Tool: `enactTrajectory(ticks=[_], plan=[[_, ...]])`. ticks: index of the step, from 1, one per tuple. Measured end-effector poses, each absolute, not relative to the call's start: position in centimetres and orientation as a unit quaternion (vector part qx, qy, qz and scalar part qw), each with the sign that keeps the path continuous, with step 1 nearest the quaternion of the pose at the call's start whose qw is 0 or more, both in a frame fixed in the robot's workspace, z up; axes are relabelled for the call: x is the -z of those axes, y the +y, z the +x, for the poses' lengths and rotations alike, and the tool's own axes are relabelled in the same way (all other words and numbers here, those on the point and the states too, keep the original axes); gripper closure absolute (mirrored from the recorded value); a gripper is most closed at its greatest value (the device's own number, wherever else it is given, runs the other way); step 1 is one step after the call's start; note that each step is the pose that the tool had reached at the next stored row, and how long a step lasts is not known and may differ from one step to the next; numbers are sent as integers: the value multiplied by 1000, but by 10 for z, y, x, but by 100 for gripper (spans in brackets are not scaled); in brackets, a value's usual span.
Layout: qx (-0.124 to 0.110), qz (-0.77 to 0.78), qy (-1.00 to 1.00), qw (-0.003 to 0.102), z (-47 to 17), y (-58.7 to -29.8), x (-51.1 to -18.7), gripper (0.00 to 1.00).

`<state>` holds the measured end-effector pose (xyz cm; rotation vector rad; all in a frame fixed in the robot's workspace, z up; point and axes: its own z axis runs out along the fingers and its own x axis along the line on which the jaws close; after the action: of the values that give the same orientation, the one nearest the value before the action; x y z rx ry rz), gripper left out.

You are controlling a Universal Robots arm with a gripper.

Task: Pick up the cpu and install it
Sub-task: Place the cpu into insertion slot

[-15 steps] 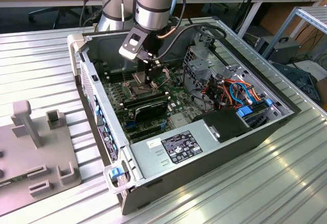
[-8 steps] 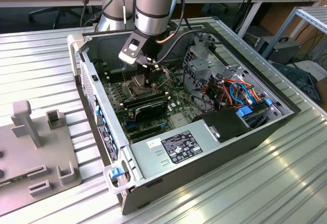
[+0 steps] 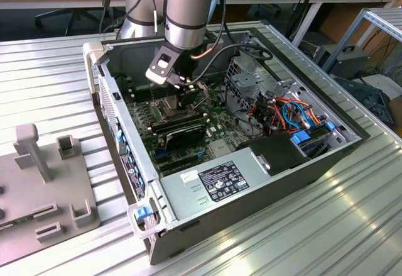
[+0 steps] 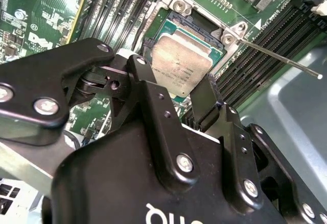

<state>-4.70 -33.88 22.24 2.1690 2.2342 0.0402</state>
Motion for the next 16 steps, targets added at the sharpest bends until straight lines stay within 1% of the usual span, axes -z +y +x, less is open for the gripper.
enactTrajectory(ticks=[16], plan=[[-13, 696, 717, 14, -47, -338, -218, 45]])
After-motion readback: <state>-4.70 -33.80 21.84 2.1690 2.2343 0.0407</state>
